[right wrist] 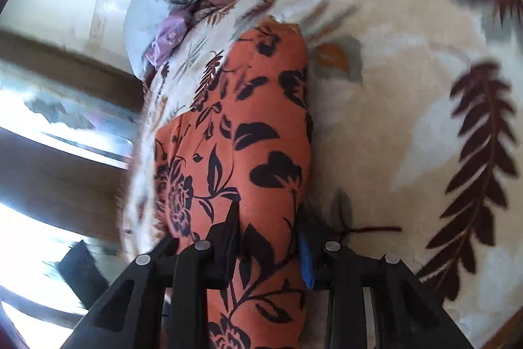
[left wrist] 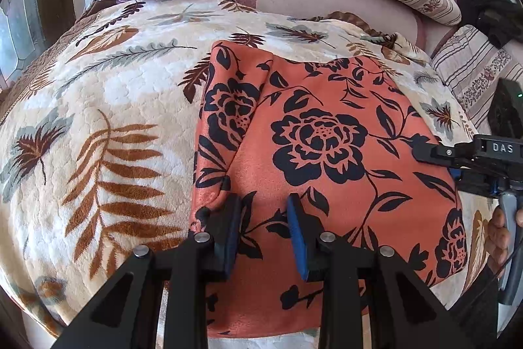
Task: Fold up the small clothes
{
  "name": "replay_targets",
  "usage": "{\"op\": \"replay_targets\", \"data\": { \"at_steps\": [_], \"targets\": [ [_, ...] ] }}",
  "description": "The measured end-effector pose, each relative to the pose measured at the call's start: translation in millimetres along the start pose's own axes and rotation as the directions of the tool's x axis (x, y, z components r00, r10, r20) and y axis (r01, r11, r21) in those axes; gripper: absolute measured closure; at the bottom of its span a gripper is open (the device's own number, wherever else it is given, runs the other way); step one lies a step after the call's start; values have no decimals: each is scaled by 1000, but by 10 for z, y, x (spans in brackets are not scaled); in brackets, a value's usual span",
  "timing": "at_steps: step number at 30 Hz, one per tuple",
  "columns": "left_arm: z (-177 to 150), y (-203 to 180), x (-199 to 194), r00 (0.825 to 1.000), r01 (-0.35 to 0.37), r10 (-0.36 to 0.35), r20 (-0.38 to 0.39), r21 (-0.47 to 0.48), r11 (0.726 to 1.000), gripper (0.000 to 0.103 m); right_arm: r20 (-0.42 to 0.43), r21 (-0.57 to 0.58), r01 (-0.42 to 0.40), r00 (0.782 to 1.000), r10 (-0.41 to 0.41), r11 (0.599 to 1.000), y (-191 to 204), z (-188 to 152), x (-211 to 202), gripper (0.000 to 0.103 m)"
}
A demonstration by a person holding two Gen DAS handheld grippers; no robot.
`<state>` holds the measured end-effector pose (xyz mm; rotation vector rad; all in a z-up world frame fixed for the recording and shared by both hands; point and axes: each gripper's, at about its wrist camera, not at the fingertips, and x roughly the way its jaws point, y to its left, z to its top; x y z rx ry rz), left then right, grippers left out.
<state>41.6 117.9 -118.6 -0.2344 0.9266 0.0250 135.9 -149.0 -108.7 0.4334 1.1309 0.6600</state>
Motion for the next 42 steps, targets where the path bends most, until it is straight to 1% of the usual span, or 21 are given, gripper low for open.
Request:
{"op": "replay_targets", "data": {
  "at_steps": [3,5,6,7,10,12,13,17,18,19,20,22,27,29,32,34,37,38,39,40,42],
  "targets": [
    [-14,-8,-2,1000,3,-3,10,8,1000,72,14,-34,41,999,-40,999,10,-47,22,71],
    [-13,-30,2,1000,-11,11,14,21,1000,72,0,37,4,1000,-4,999,-132,-31,46,62],
    [-14,-32,-1,1000,-11,11,14,21,1000,72,3,85,-13,1000,13,996,-186,4,27,42],
    [-14,-23,-1,1000,-7,7,15,17,1000,72,32,118,-27,999,23,993,-211,50,-18,33],
    [-19,-16,5,1000,-3,3,19,13,1000,72,128,144,-78,990,59,986,-217,272,-103,31],
    [-16,-24,9,1000,-4,4,17,15,1000,72,64,172,-75,996,65,982,-273,418,108,32],
    [-11,-19,4,1000,1,-1,14,12,1000,72,-17,164,-44,999,48,986,-291,475,314,59],
    [69,154,-176,997,75,-75,6,-61,995,72,37,5,75,997,-75,997,70,412,245,62],
    [63,243,-232,995,105,-104,11,-108,989,72,59,-12,90,994,-89,996,138,373,185,52],
    [36,326,-252,991,131,-132,5,-145,981,72,71,-15,93,993,-91,996,169,331,130,29],
    [-12,381,-234,989,141,-145,-15,-166,976,73,82,-9,79,994,-78,997,170,303,70,23],
    [-153,491,-117,983,144,-166,-83,-217,965,99,116,11,75,990,-76,997,157,248,-66,18],
    [-126,635,-276,971,204,-231,-55,-307,930,99,161,-36,19,987,-13,999,368,121,-352,18],
    [1,584,-374,969,225,-245,-41,-271,936,90,144,-67,-27,989,37,997,477,-9,-389,16],
    [314,582,-385,972,230,-236,8,-252,940,46,51,-129,-39,998,46,991,585,-231,-254,15],
    [582,621,-226,969,240,-245,12,-268,933,44,42,-172,-26,999,34,985,611,-372,-189,15],
    [953,655,323,967,212,-244,-77,-292,933,44,62,-182,-29,997,41,983,599,-435,-187,15],
    [1002,675,533,962,191,-239,-131,-297,935,58,61,-174,-36,997,47,984,582,-426,-188,15],
    [1000,722,716,953,162,-231,-198,-310,937,82,55,-164,-43,997,52,985,561,-412,-185,15],
    [982,798,869,939,177,-268,-215,-367,913,82,48,-157,-52,997,60,986,542,-389,-178,15],
    [964,894,811,937,203,-302,-174,-432,878,82,37,-166,-64,997,71,984,531,-397,-194,15]
  ]
}}
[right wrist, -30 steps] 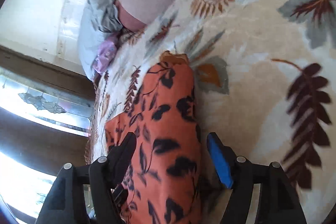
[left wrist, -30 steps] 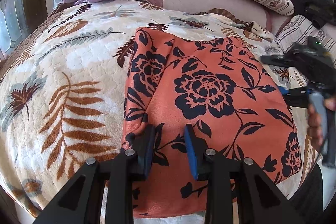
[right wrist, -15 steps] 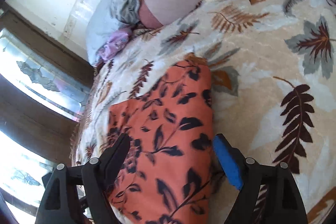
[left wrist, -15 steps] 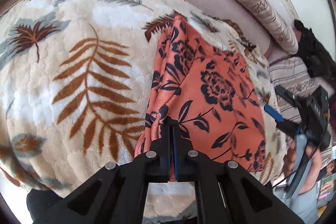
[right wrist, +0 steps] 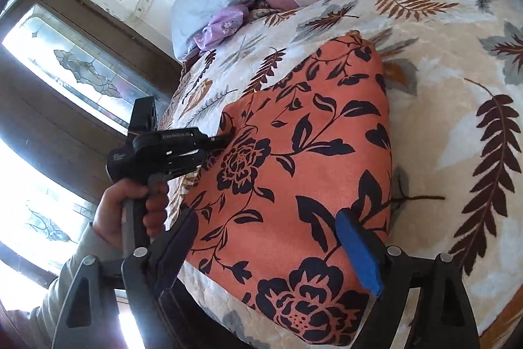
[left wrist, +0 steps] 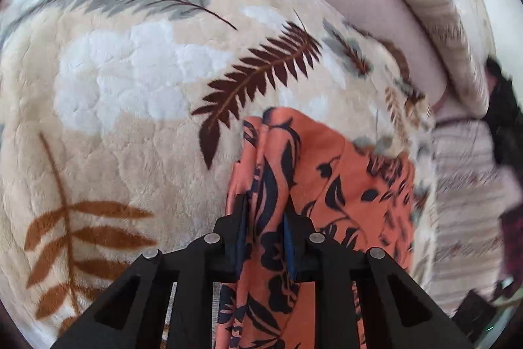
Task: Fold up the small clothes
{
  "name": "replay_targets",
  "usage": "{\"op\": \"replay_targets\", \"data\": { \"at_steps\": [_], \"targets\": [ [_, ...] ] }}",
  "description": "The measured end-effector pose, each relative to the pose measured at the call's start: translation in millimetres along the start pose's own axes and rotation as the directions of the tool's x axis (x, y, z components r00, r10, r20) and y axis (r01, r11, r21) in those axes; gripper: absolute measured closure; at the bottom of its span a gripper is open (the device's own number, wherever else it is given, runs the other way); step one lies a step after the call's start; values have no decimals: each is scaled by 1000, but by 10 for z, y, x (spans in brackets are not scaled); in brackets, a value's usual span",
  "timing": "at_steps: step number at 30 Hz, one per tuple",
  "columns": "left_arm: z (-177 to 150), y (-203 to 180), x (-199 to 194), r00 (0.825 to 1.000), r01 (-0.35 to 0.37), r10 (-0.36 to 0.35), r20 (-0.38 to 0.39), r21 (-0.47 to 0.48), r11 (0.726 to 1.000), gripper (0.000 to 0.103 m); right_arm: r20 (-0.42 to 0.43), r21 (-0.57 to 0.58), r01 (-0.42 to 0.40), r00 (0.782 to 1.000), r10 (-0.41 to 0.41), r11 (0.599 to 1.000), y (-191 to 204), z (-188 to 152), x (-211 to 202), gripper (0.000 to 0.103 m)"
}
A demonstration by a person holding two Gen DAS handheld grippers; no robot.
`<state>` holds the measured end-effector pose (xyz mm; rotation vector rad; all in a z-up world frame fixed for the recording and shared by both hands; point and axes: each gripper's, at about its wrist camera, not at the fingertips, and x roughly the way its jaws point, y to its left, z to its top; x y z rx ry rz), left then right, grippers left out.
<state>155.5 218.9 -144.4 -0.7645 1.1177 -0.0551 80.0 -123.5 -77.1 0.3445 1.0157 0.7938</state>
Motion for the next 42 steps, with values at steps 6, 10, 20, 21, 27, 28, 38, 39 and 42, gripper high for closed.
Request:
{"op": "replay_targets", "data": {
  "at_steps": [6,10,20,21,27,28,38,39,42],
  "targets": [
    [-482,-67,-567,994,0,-8,108,74,997,59,0,-25,-12,1000,12,1000,-37,-61,12,15],
    [-1009,-14,-595,993,-114,104,64,176,978,93,9,30,-18,1000,18,999,-57,-51,-33,15],
    [-1528,-6,-663,977,-203,184,108,202,958,82,3,62,-17,1000,17,998,-51,-210,-245,15],
    [-1541,-22,-678,975,-208,187,122,201,957,82,-1,65,-14,1000,14,998,-74,-231,-241,15],
    [-1578,-188,-786,957,-269,232,175,231,935,79,0,115,-7,1000,7,993,-162,-291,-360,15],
    [-1583,-194,-783,955,-274,236,178,230,934,76,2,116,-6,1000,6,993,-172,-304,-373,15],
    [-1669,-103,-998,931,-334,286,226,217,917,39,-62,204,20,998,-7,979,-429,-479,-272,15],
    [-1672,-101,-1024,928,-341,291,232,219,914,37,-58,204,18,998,-6,979,-438,-475,-280,15],
    [-1636,-112,-1054,927,-342,292,235,214,915,36,-53,216,20,999,-8,976,-483,-462,-295,15]
  ]
}}
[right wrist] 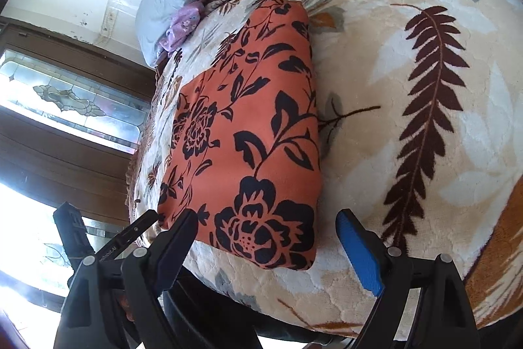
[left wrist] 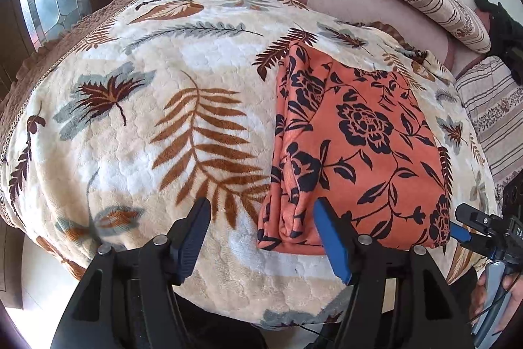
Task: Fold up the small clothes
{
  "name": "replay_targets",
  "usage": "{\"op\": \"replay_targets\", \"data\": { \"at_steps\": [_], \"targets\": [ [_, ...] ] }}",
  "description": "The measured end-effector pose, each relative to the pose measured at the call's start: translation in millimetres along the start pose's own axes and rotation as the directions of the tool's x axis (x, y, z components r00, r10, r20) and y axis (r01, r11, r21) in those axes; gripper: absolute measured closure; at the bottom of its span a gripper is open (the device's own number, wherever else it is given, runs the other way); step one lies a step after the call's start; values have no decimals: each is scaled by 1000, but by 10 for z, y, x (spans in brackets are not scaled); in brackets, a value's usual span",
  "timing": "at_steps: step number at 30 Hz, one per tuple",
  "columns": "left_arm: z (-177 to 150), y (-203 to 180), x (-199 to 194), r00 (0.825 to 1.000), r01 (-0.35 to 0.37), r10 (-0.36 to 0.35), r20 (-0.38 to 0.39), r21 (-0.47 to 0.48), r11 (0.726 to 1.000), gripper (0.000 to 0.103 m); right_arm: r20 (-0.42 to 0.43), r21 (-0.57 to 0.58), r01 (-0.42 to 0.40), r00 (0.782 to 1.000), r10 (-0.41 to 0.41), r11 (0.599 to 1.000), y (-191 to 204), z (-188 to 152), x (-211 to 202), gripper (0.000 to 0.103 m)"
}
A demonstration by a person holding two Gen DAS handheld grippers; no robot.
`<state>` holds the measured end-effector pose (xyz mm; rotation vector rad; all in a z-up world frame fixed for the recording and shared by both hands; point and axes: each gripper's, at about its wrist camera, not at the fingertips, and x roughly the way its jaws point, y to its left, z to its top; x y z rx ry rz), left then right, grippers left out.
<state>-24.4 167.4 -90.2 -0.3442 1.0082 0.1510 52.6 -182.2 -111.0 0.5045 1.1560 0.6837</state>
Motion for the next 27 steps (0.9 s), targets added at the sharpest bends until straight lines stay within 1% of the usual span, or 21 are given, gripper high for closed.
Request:
{"op": "replay_targets", "data": {
  "at_steps": [7,9,12,15,17,19,20,21,22,23,24,25,26,27],
  "targets": [
    [86,-55,-48,1000,16,-16,12,3,1000,32,16,36,2,1000,-3,999,-141,33,-66,15],
    [122,-79,-56,999,34,-34,15,2,999,32,27,44,0,1000,-1,999,-163,58,-94,15],
    [209,-110,-75,996,83,-82,29,-7,997,31,43,40,-1,999,0,999,-149,132,-134,15],
    [341,-145,-73,989,141,-140,47,-21,990,28,61,21,-4,998,3,1000,-74,269,-155,15],
    [444,-179,-55,981,178,-176,78,-18,984,27,79,-2,-8,997,8,1000,8,395,-161,15],
    [514,-190,26,976,201,-199,91,-17,979,20,100,-21,-16,995,18,1000,82,539,-145,15],
    [539,-194,126,977,194,-192,87,-15,981,16,109,-28,-18,994,21,999,100,602,-119,15],
    [544,-195,244,982,177,-176,69,-10,984,16,114,-29,-16,993,19,999,103,666,-65,14],
    [531,-188,444,987,158,-158,17,-21,987,16,102,-24,-8,995,10,1000,85,736,46,14],
    [498,-180,641,987,149,-150,-50,-32,988,16,82,-18,3,997,-1,1000,53,774,151,14],
    [448,-170,797,984,142,-144,-100,-34,989,23,44,-6,20,999,-19,1000,5,807,312,14],
    [395,-167,878,982,154,-157,-101,-31,988,23,-7,1,31,999,-31,1000,-39,819,480,16],
    [362,-181,846,984,170,-170,-51,-6,986,29,-64,-10,27,998,-27,1000,-49,805,638,21],
    [353,-208,833,978,202,-201,-62,8,979,50,-63,-62,49,997,-53,997,11,772,698,43]
  ]
}}
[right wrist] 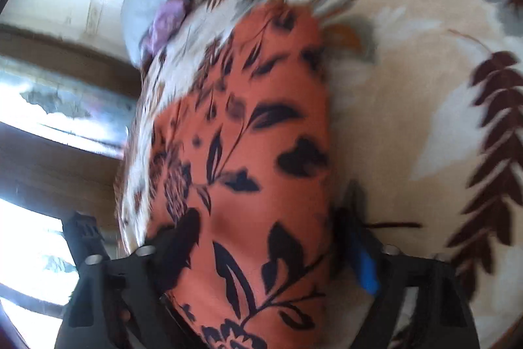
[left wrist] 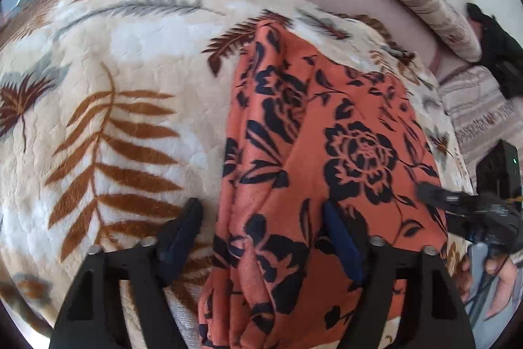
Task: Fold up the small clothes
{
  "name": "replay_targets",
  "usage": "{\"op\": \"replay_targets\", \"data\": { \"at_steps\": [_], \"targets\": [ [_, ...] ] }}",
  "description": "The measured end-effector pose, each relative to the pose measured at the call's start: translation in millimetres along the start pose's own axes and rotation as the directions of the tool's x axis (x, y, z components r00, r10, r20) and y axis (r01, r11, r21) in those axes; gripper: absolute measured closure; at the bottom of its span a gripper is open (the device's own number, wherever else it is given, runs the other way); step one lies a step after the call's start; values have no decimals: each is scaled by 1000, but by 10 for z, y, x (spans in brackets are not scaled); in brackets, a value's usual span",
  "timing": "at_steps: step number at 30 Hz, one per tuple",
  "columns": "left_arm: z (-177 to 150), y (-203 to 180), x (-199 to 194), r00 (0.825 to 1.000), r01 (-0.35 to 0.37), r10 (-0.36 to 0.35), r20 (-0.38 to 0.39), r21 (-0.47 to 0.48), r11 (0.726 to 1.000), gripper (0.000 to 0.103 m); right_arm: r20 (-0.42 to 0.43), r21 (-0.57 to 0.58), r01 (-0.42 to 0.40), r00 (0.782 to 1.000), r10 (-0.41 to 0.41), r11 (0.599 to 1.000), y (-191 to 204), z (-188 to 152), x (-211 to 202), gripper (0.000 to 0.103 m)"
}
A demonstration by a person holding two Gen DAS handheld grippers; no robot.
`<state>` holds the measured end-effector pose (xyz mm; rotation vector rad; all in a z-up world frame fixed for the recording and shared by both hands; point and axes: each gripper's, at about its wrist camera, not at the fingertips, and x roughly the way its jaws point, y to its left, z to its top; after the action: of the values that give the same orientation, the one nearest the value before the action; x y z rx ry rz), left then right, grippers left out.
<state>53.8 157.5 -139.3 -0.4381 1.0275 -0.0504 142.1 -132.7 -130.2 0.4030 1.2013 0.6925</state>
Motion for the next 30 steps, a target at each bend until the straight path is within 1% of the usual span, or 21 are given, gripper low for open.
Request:
{"op": "replay_targets", "data": {
  "at_steps": [1,2,3,4,5,7,10,13,15,16,17,18,19,20,21,22,23,25,27,29,30],
  "targets": [
    [7,-14,-13,1000,15,-16,-8,-3,1000,54,15,-66,46,999,-45,997,105,-28,3,49],
    [24,-46,-45,1000,4,-4,-2,11,1000,67,25,-102,65,998,-63,993,182,-39,-19,54],
    [43,-87,-81,1000,-9,9,5,35,999,75,35,-133,80,996,-76,988,254,-29,-58,62],
    [73,-131,-133,1000,-15,14,15,42,999,77,49,-158,89,995,-82,983,313,-7,-113,67],
    [118,-177,-206,999,-5,3,38,38,999,79,66,-177,90,995,-79,980,371,30,-193,68],
    [228,-284,-362,995,43,-45,91,27,999,80,120,-228,97,990,-71,969,518,126,-437,69],
    [448,-600,-537,980,96,-109,168,81,992,81,203,-267,114,977,-60,957,614,325,-803,69],
    [658,-985,-511,968,100,-133,214,159,982,81,282,-282,152,957,-69,947,563,547,-1108,69],
    [738,-1159,-394,963,113,-150,224,173,979,80,312,-255,162,947,-78,953,431,687,-1194,69],
    [772,-1233,-311,963,112,-151,222,179,977,79,320,-232,159,944,-79,960,297,758,-1216,69],
    [788,-1307,-174,967,91,-132,220,188,978,72,323,-218,153,943,-77,964,182,802,-1207,69],
    [777,-1354,4,972,75,-114,204,191,979,58,325,-184,149,942,-83,972,13,843,-1170,68],
    [741,-1389,237,987,44,-72,144,186,981,45,315,-97,150,942,-113,984,-255,880,-1095,63],
    [688,-1369,496,999,-4,-4,47,180,984,31,285,-14,166,946,-155,986,-500,909,-1011,60],
    [634,-1334,702,998,-42,49,-32,181,983,30,246,49,187,950,-193,981,-690,914,-930,45],
    [570,-1293,836,994,-42,59,-88,182,982,29,209,123,231,945,-253,965,-931,846,-867,42],
    [502,-1235,824,997,-5,18,-81,161,987,29,203,156,256,937,-285,954,-1054,789,-866,42],
    [472,-1221,691,1000,-14,17,-21,139,990,29,244,174,228,932,-267,958,-1170,635,-971,42],
    [480,-1265,506,999,-16,11,37,131,991,30,292,165,225,919,-266,960,-1097,576,-1106,42],
    [459,-1316,367,993,-10,-4,115,116,993,29,356,111,157,916,-187,981,-884,569,-1247,41],
    [429,-1344,380,994,-14,-1,113,132,991,29,380,72,127,914,-145,989,-763,569,-1288,31]
  ]
}}
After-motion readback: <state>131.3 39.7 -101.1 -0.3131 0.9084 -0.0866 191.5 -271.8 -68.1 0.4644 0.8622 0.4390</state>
